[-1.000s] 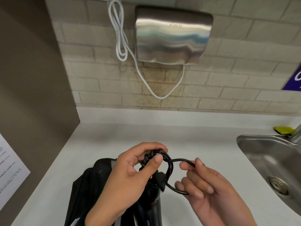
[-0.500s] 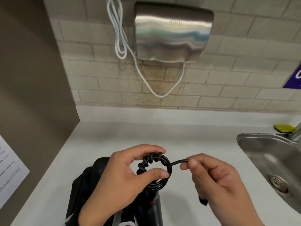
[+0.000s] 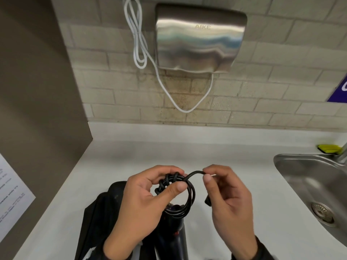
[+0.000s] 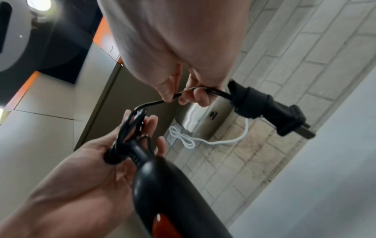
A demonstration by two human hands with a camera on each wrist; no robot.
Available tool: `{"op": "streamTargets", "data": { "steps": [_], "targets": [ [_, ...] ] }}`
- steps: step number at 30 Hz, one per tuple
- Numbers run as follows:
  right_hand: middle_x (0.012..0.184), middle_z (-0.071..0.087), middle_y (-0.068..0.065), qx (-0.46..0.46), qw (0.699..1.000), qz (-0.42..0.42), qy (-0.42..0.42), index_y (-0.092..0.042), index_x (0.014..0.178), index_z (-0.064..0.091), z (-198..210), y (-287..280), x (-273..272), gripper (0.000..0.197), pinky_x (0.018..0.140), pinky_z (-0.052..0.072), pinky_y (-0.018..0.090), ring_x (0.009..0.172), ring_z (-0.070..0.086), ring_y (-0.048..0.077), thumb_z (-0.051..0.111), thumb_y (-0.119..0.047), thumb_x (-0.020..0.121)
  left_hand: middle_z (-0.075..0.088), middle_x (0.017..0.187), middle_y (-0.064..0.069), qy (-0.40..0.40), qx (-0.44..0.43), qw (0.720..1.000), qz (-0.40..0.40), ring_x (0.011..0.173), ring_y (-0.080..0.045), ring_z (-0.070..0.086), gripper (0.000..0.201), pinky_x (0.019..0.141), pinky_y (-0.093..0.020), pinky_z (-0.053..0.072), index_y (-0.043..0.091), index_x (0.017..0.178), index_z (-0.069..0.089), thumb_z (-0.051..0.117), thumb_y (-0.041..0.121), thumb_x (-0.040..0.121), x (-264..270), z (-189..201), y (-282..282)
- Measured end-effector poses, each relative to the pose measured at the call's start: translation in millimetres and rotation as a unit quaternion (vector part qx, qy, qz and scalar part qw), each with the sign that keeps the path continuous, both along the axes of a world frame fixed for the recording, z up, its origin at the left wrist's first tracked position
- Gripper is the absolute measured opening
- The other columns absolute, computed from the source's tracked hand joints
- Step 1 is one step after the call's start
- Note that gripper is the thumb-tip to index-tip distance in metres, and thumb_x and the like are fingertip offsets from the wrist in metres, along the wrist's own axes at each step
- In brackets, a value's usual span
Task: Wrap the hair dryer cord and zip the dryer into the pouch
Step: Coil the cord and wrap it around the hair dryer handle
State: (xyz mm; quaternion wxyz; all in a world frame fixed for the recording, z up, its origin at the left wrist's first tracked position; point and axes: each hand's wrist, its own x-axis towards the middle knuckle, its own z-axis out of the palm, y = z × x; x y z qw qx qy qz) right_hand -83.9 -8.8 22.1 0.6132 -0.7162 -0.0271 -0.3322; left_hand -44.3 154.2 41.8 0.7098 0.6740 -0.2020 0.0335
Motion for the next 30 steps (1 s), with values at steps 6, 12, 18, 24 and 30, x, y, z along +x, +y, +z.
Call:
{"op": "streamTargets", "data": {
  "steps": [6, 12, 18, 24, 30],
  "targets": [
    [0.097, 0.059, 0.006, -0.001, 0.997, 0.075, 0.029, -0.024, 0.113, 0.067, -18.5, 15.8, -6.1, 0.047, 0.06, 0.052, 0.046, 0.073, 0.055, 0.024, 0.074, -0.053, 0.077, 0.08, 0.097, -0.001, 0.054, -0.059, 0.997, -0.012, 0.095, -0.016, 0.073, 0.026, 0.083, -0.021, 0.054, 0.023, 0.09, 0.079, 0.088, 0.029, 0.067, -0.9, -1.1, -3.5],
    [0.089, 0.064, 0.005, 0.0, 0.995, 0.085, 0.045, -0.022, 0.104, 0.072, -11.3, 19.2, -7.8, 0.031, 0.065, 0.049, 0.036, 0.07, 0.055, 0.02, 0.076, -0.032, 0.075, 0.079, 0.094, -0.002, 0.077, -0.077, 0.994, -0.019, 0.092, -0.016, 0.073, 0.023, 0.081, -0.02, 0.054, 0.023, 0.088, 0.077, 0.077, 0.03, 0.066, -3.6, 1.6, -5.5],
    [0.075, 0.066, 0.005, -0.006, 0.991, 0.1, 0.09, -0.023, 0.093, 0.075, -5.9, 15.5, -10.0, 0.018, 0.069, 0.049, 0.032, 0.071, 0.055, 0.018, 0.077, -0.024, 0.075, 0.077, 0.083, 0.002, 0.105, -0.079, 0.991, -0.006, 0.077, -0.006, 0.068, 0.022, 0.07, -0.012, 0.051, 0.026, 0.086, 0.076, 0.077, 0.033, 0.065, -6.5, 5.4, -5.3],
    [0.084, 0.068, -0.006, -0.08, 0.995, -0.008, 0.062, -0.032, 0.086, 0.069, -0.8, 20.6, -14.9, 0.024, 0.071, 0.046, 0.019, 0.08, 0.058, 0.018, 0.083, -0.034, 0.067, 0.075, 0.073, -0.004, 0.135, -0.089, 0.987, 0.018, 0.07, -0.009, 0.065, 0.026, 0.072, -0.023, 0.051, 0.028, 0.085, 0.076, 0.078, 0.037, 0.06, -11.8, 8.7, -7.7],
    [0.095, 0.061, -0.008, -0.236, 0.96, -0.118, -0.092, -0.025, 0.076, 0.074, -6.8, 30.3, -13.5, 0.005, 0.063, 0.041, 0.018, 0.077, 0.057, 0.017, 0.075, -0.03, 0.077, 0.073, 0.066, -0.011, 0.155, -0.117, 0.98, 0.037, 0.067, -0.016, 0.07, 0.02, 0.073, -0.028, 0.05, 0.022, 0.085, 0.075, 0.078, 0.026, 0.067, -14.4, 7.9, -9.0]
  ]
}}
